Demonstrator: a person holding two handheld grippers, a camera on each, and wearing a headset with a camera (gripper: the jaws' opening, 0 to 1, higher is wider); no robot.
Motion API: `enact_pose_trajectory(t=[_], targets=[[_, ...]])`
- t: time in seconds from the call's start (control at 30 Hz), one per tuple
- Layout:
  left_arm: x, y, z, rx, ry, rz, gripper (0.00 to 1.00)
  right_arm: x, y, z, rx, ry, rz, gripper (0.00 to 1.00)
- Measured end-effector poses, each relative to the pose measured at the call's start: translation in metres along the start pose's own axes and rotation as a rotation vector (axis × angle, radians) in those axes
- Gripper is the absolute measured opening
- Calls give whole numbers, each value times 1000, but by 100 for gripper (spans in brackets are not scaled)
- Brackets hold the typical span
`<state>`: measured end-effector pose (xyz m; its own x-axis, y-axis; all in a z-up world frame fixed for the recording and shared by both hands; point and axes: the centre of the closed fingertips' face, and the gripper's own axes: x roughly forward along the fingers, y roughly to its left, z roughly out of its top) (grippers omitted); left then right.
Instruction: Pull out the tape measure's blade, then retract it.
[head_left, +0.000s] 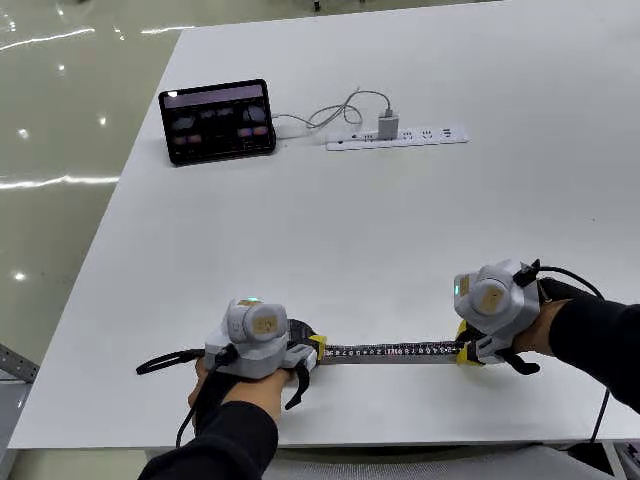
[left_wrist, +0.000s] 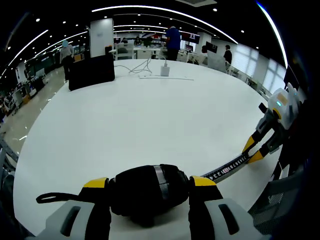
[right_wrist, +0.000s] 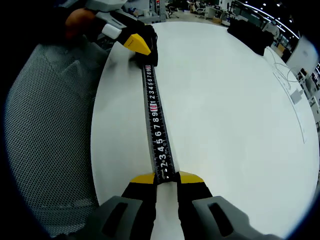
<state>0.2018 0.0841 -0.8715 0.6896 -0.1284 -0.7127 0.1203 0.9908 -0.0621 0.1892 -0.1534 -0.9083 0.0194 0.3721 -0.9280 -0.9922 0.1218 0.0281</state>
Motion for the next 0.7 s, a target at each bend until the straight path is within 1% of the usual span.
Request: enact_pose_trajectory(t=[0.7], targets=[[0, 0, 0, -1, 0, -1, 59, 5, 2, 12, 1, -16, 6, 11]])
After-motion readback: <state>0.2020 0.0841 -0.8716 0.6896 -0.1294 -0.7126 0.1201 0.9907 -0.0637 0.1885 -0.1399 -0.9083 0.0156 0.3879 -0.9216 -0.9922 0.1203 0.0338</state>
